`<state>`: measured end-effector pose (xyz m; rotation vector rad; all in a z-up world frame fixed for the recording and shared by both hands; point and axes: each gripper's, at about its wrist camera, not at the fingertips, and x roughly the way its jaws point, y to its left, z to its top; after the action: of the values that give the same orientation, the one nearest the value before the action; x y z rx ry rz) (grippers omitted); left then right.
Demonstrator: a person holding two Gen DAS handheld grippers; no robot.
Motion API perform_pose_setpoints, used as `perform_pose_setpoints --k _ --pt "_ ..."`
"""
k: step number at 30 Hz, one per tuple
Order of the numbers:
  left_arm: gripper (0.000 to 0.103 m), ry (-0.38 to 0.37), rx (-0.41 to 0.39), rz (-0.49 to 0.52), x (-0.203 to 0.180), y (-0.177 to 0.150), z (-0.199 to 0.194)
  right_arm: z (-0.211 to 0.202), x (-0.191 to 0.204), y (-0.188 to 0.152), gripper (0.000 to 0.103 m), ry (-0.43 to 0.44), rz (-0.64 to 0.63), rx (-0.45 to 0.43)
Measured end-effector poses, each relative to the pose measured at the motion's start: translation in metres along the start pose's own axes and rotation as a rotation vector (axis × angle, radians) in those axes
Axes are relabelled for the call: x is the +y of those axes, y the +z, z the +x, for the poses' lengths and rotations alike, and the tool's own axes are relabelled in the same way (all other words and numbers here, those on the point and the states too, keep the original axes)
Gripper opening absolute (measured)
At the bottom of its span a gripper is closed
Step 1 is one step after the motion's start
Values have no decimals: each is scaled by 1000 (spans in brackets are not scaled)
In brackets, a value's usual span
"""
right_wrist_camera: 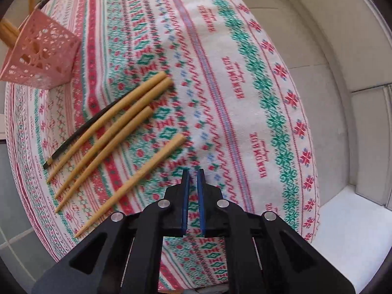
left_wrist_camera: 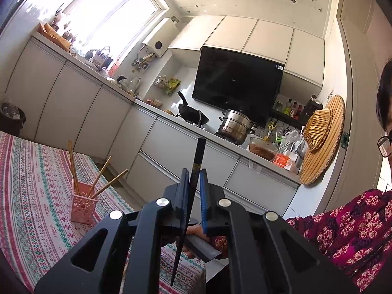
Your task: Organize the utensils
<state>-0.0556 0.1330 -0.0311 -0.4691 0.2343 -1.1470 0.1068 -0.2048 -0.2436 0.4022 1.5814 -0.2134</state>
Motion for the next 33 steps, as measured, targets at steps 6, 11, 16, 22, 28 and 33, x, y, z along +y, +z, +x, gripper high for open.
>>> perform_pose_setpoints --k 6,11,16,22,28,33 --pt "7 1 10 -1 0 -2 6 1 -16 9 11 215 148 20" --pt "8 5 8 -8 1 -3 5 0 8 18 11 172 149 8" --pt "9 3 -3 -9 2 -2 3 8 47 33 22 108 153 -18" --pt "9 -8 -14 -11 2 -2 2 16 101 25 15 -61 -41 -85" --pt "9 158 42 -123 32 -8 12 19 83 19 8 -61 -17 -157" --pt "15 234 225 -250 65 -24 36 22 75 15 8 23 -6 -167"
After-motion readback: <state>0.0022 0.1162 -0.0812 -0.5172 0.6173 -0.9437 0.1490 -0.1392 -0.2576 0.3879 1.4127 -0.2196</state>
